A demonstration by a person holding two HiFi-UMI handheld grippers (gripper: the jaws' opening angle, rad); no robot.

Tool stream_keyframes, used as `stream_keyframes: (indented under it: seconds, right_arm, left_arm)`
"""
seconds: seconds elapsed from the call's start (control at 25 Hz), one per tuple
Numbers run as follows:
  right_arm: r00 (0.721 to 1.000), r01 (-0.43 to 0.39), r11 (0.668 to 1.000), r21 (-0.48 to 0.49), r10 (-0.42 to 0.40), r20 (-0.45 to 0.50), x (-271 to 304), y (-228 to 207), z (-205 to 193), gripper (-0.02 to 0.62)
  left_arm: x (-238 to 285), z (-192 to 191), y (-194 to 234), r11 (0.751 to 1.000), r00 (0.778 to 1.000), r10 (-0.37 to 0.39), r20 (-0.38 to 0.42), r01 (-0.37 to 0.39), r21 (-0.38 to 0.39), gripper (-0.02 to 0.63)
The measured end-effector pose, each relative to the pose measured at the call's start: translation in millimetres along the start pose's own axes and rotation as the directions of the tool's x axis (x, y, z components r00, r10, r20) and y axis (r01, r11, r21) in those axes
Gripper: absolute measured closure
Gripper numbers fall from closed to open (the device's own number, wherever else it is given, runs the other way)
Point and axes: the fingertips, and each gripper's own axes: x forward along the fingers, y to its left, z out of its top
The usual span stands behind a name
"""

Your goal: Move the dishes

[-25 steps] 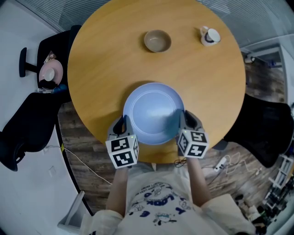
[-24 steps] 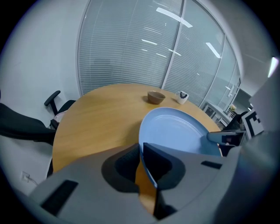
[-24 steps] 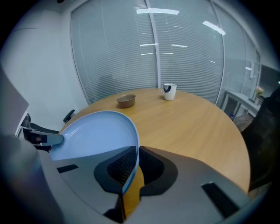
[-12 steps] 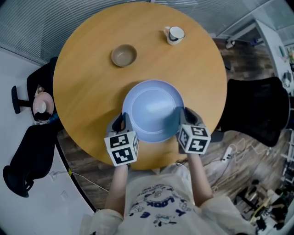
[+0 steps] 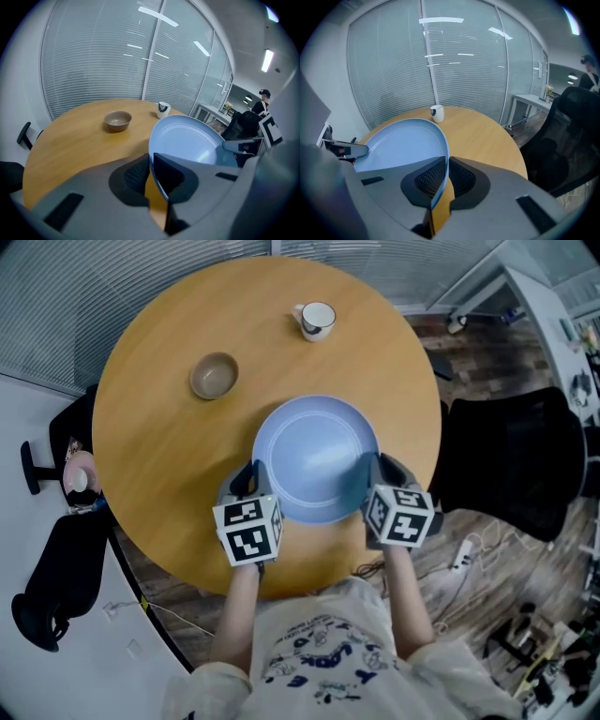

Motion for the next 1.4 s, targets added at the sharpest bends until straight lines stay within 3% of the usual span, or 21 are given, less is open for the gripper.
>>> stream_keyframes:
  seconds: [0.56,1.04,1.4]
  right_arm:
    - [1.000,0.020,0.999,0.041,-0.020,-0.017,31.4,-74.3,35.8,0.572]
    - [0.996,0.034,0.998,0.056,-0.029,-0.083,66.9,-100.1,29.8,0.572]
    - [0.992,0.034,0.998,0.045,-0.028,-0.126,89.4,-98.2,19.9,0.572]
  left_arm:
    - [62.5,48.6,-60.2,0.998,1.000,-0.018,-0.018,0.019,0.064,0.580]
    - [112.4,47.2,-71.3,0.996,0.996,-0.015,-0.089,0.023,0.088,0.580]
    - [134.6,33.4,-62.2,0.998,0.990,0.000,-0.143,0.008,0.058,0.580]
